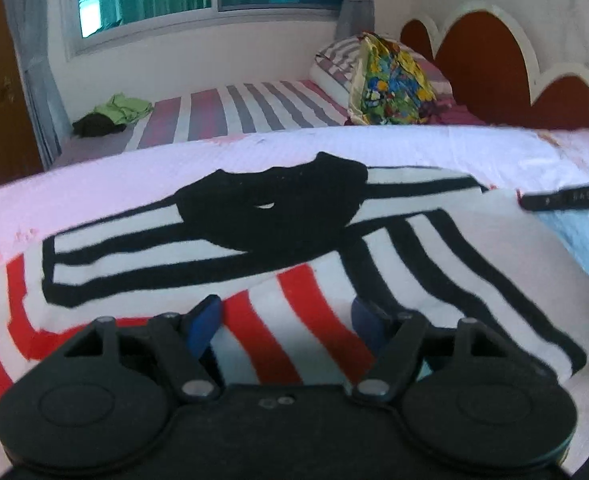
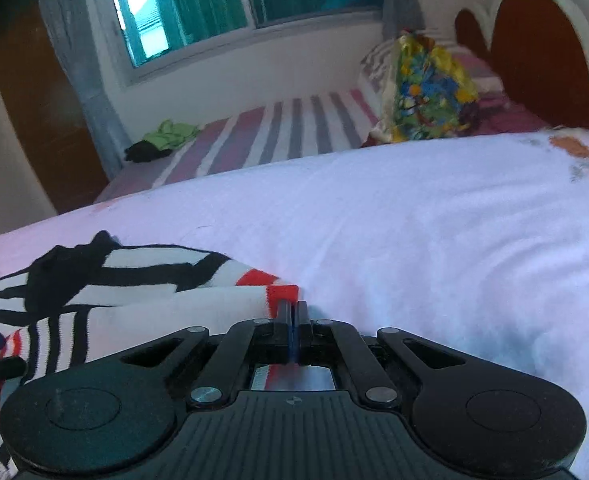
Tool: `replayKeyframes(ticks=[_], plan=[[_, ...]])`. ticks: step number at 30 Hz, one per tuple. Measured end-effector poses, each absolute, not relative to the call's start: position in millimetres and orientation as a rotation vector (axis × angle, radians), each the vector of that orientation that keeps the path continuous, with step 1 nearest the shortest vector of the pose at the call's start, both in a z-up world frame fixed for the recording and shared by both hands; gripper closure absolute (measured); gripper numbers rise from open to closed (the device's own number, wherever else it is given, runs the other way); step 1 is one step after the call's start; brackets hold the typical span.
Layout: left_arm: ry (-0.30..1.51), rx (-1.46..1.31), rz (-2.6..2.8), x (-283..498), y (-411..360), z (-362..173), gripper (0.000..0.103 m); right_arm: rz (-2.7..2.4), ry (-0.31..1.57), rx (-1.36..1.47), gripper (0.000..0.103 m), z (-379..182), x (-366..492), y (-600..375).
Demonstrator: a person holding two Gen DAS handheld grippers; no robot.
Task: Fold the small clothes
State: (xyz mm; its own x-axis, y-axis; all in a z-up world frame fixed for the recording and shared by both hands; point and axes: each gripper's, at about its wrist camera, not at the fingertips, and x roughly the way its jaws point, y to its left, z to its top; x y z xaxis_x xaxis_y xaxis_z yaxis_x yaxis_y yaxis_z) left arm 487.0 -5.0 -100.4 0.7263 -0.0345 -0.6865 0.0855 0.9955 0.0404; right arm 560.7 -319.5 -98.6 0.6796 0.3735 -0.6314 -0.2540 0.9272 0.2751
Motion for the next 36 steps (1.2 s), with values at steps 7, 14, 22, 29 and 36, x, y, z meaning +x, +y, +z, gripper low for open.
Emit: replayKeyframes(ticks=[7,14,22,29,36], plan=[[0.755,0.092,-0.010,498,-17,-103,0.025,0.384,0.742,0.147,0.103,-97,552,-311],[0.771,0.052,0.025,467,-3,-93,0.025,0.460,0.680,0.166,0.103,-69,492,-308],[0.791,0.028,-0.020,468,9,-95,0.022,0.321,0.693,0.188,0.103,-80,467,-283],[0.716,-0.116,0.089,374,98,-75,0.022,0.240,0.776,0.148,0.016,-97,450,-264],[0.696,-0.349,0.459,270,267,-77,0.026,0.137,0.644,0.108,0.047,-72,415,-237]])
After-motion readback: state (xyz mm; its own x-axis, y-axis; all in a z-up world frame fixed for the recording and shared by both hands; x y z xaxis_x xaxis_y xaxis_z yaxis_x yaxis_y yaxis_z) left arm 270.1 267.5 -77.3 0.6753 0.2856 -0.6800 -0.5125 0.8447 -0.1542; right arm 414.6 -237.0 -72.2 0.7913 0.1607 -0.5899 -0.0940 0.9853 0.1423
